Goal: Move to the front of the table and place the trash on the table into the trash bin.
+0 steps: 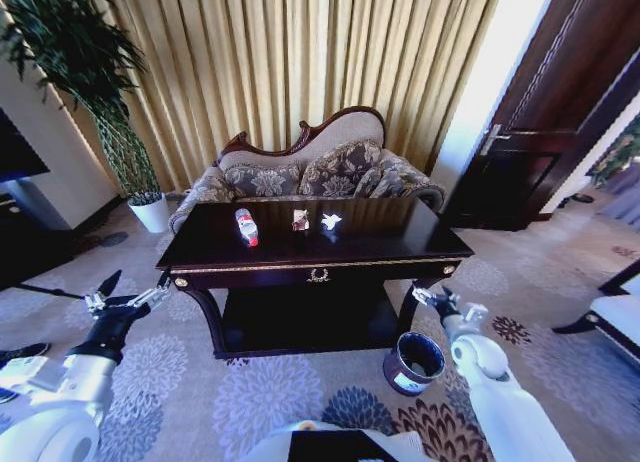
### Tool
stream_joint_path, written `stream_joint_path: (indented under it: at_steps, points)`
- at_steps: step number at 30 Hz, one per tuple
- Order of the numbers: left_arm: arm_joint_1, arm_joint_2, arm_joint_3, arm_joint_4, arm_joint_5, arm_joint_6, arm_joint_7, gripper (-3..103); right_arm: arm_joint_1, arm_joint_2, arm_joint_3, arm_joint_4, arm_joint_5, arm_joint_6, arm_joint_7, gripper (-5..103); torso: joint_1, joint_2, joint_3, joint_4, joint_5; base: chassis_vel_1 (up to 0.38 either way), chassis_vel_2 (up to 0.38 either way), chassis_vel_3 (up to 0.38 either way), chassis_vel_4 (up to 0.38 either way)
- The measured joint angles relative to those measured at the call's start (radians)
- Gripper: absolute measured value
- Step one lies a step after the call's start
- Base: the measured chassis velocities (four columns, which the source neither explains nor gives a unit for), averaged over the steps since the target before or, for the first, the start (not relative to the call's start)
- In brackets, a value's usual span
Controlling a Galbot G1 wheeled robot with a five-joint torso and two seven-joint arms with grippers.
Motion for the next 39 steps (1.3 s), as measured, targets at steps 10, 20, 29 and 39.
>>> stream_joint_path:
  at_steps: [10, 20, 29, 39]
  points:
    - [-0.014, -0.015, 0.037, 0.0, 0.019, 0.004, 0.0, 100, -0.115, 0.034, -0.045, 0.286, -0.075, -0.031, 0.007, 100, 0.0, 0.0, 0.0, -0.0001, 0.0001, 0.0, 0.0, 0.0, 0.0]
    - [-0.021, -0.016, 0.037, 0.0, 0.018, 0.009, -0.003, 100, -0.172, 0.054, -0.066, 0.464, -0.089, -0.075, 0.033, 100, 0.0, 0.0, 0.0, 0.0, 0.0, 0.0, 0.0, 0.0, 0.0]
    - [-0.022, -0.017, 0.029, 0.0, 0.02, 0.008, -0.003, 100, -0.165, 0.072, -0.08, 0.462, -0.101, -0.078, 0.032, 100, 0.0, 0.0, 0.0, 0.0, 0.0002, 0.0, 0.0, 0.0, 0.0]
    - [-0.026, -0.016, 0.032, 0.0, 0.022, 0.008, -0.004, 100, -0.164, 0.067, -0.078, 0.455, -0.104, -0.078, 0.031, 100, 0.0, 0.0, 0.0, 0.0, 0.0001, -0.098, 0.091, 0.087, -0.092]
